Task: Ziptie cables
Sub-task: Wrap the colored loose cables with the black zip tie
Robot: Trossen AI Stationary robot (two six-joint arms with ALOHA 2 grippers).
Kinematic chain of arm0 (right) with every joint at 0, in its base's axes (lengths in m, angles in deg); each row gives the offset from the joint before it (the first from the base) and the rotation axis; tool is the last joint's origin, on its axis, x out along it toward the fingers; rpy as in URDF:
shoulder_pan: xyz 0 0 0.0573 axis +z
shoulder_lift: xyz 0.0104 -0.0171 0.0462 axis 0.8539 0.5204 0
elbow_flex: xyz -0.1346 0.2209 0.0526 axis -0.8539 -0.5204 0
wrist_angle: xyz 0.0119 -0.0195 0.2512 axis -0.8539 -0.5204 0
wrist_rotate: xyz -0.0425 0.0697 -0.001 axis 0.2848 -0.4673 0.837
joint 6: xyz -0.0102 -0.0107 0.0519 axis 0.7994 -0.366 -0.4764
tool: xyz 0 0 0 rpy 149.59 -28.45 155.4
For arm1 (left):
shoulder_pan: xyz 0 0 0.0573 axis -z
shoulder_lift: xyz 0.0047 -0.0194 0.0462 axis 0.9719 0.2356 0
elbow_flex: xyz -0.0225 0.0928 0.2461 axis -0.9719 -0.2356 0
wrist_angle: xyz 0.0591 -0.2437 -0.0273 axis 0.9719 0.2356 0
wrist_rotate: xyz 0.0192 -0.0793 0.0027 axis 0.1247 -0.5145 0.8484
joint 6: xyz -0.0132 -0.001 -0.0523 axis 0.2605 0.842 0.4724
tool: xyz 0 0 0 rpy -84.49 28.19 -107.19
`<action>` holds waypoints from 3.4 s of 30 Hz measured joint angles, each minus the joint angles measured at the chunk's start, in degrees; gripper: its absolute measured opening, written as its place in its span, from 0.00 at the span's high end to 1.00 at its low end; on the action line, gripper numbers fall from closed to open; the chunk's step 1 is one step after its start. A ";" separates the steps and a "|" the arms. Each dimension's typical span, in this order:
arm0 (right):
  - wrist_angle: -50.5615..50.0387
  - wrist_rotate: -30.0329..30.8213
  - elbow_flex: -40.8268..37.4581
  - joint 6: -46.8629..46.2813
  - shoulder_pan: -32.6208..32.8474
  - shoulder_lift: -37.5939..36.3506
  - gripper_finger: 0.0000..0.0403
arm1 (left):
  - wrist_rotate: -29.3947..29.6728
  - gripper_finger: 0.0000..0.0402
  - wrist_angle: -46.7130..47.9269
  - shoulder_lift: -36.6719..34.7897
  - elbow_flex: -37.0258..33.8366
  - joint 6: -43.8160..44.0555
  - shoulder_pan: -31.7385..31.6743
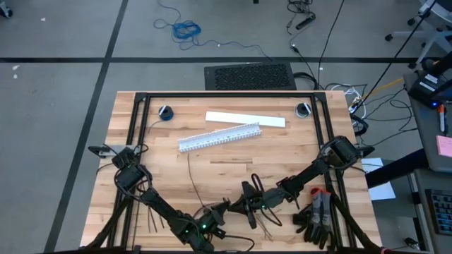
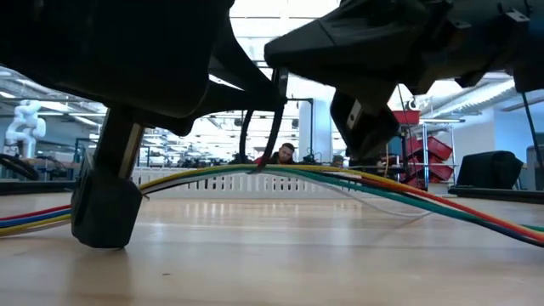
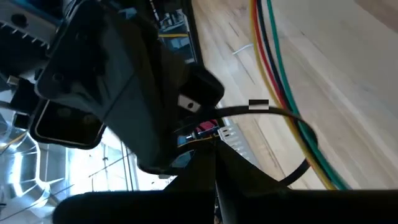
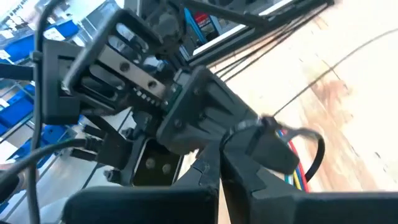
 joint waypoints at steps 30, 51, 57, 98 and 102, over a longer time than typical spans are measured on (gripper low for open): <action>-18.32 -9.13 0.04 -2.23 3.78 -1.31 0.57 | -3.57 1.00 -6.41 0.11 -0.10 3.02 -0.09; -13.76 -2.87 0.02 12.07 5.18 -5.82 0.66 | -4.69 1.00 -7.08 0.52 -0.02 4.61 -0.35; -13.75 -3.11 0.02 12.57 4.02 -5.82 0.73 | -4.70 1.00 -7.15 0.55 -0.02 4.59 -0.35; -11.70 -2.90 0.39 12.93 2.56 -3.04 1.00 | -4.83 1.00 -8.68 0.68 -0.09 4.62 -1.42; -10.64 3.14 0.42 15.64 3.80 -3.24 1.00 | -5.52 0.97 -7.98 0.68 -0.09 8.64 -1.42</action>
